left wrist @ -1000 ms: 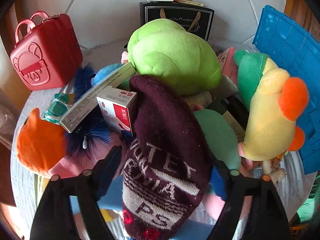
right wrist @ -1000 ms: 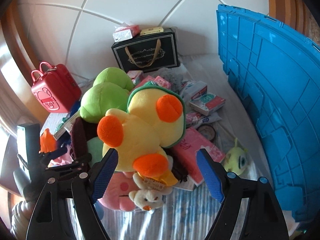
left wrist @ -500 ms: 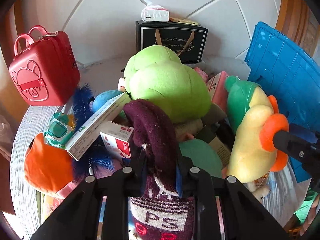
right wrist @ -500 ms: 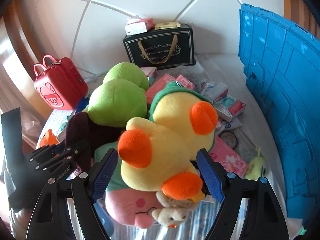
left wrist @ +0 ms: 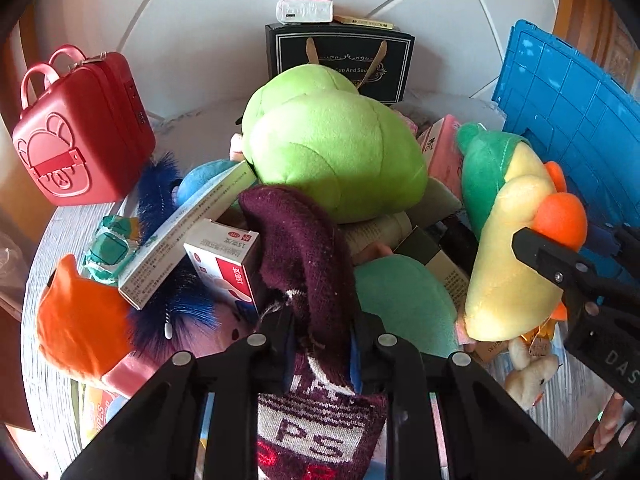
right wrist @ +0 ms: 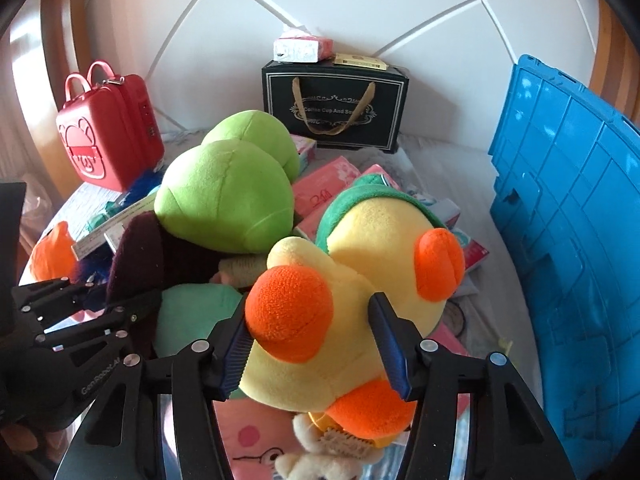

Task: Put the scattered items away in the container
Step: 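Grasp the maroon knit hat with the left tool while the right tool grasps the yellow duck plush, then lift the hat and duck plush and carry them toward the blue crate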

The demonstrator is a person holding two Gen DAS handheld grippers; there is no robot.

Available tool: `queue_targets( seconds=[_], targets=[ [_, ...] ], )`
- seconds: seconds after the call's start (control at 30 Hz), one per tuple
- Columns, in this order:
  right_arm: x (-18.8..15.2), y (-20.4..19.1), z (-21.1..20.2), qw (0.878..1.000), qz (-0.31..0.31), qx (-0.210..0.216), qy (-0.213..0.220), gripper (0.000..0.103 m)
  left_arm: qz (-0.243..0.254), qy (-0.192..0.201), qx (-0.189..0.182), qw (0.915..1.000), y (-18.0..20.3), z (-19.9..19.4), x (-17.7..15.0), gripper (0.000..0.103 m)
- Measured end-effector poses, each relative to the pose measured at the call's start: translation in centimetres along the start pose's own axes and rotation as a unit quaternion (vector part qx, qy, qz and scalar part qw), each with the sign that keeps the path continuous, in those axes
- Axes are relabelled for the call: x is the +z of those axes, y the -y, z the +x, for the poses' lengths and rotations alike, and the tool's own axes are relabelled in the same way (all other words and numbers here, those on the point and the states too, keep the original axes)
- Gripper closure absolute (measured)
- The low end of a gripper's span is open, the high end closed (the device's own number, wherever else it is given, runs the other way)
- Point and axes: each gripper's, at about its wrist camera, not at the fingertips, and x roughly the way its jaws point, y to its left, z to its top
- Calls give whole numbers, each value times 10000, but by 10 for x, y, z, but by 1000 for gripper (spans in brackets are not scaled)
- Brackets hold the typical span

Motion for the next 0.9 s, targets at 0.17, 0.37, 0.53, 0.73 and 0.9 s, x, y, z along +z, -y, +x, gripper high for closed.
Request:
queue_targets(
  seconds=[0.17,0.37,0.53,0.73,0.9],
  targets=[
    [3,10,-21,9989,141,345,277,76,86,332,-6,9994,9,-29,8,85],
    [12,27,-61,9954,247,622,692,77,198,737,30,9971,20,-70,14,85],
    [22,32,-98,9911,158,702,1120,78,265,1158,114,9929,32,-107,23,85],
    [31,35,-130,9869,31,771,1419,78,215,1591,248,9867,43,-146,31,85],
    [41,45,-147,9834,-15,915,1569,78,207,1791,349,9830,57,-169,33,85]
  ],
)
